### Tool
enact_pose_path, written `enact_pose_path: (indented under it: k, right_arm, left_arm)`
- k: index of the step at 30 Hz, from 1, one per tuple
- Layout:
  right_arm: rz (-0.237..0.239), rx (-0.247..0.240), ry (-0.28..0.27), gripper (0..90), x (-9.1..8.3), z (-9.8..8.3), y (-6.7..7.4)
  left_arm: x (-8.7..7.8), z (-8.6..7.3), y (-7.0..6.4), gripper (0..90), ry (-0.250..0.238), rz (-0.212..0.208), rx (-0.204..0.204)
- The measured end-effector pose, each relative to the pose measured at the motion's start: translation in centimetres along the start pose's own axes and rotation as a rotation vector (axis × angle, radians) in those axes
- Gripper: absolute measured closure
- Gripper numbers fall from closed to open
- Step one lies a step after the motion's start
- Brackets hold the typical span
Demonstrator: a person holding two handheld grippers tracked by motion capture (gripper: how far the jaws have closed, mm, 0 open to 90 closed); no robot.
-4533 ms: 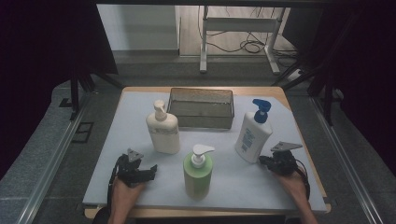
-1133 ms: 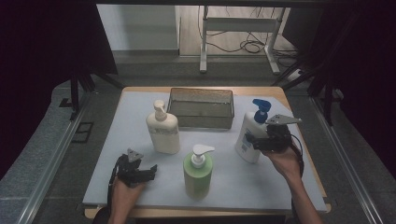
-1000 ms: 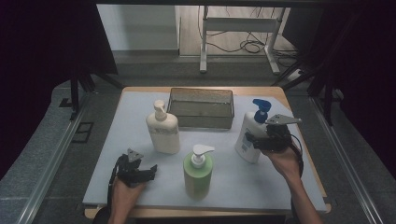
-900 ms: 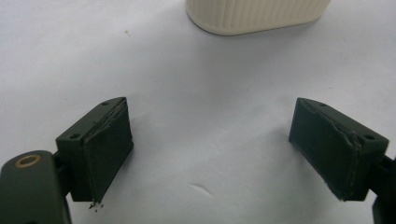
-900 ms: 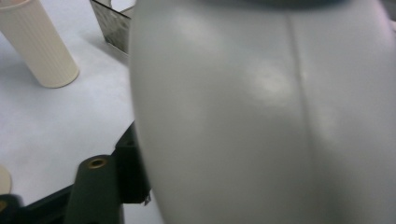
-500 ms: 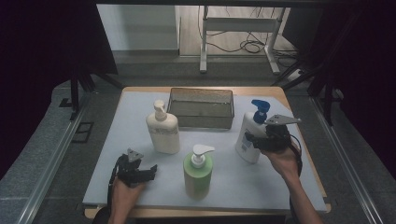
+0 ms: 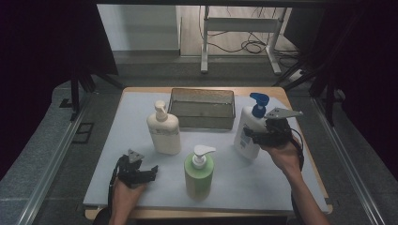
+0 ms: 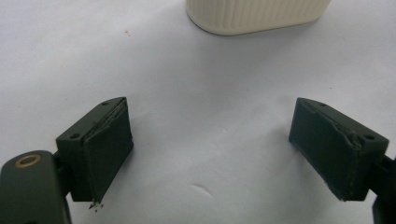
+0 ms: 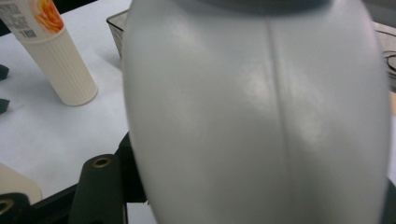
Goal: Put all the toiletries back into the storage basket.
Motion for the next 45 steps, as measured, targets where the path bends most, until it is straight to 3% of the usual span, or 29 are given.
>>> enact_pose_path:
  k: [20, 45]
  right_arm:
    - [0.04, -0.021, -0.021, 37.8, 1.0, 4.6, 1.5]
    - [0.03, -0.014, -0.03, 37.9, 2.8, 8.4, 2.8]
  left_arm:
    - [0.0, 0.0, 0.0, 12.6, -0.001, 0.0, 0.0]
    - [0.0, 0.0, 0.0, 12.6, -0.002, -0.001, -0.001]
Point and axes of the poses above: each handheld gripper's, and its own axes: x roughly forward along the jaws, z roughly out of its top, y roughly to its left, the point moved 1 cm from there along x, roughly forward along the jaws, and after that the axes turned 9 degrees about -z, right-handed, at the moved point
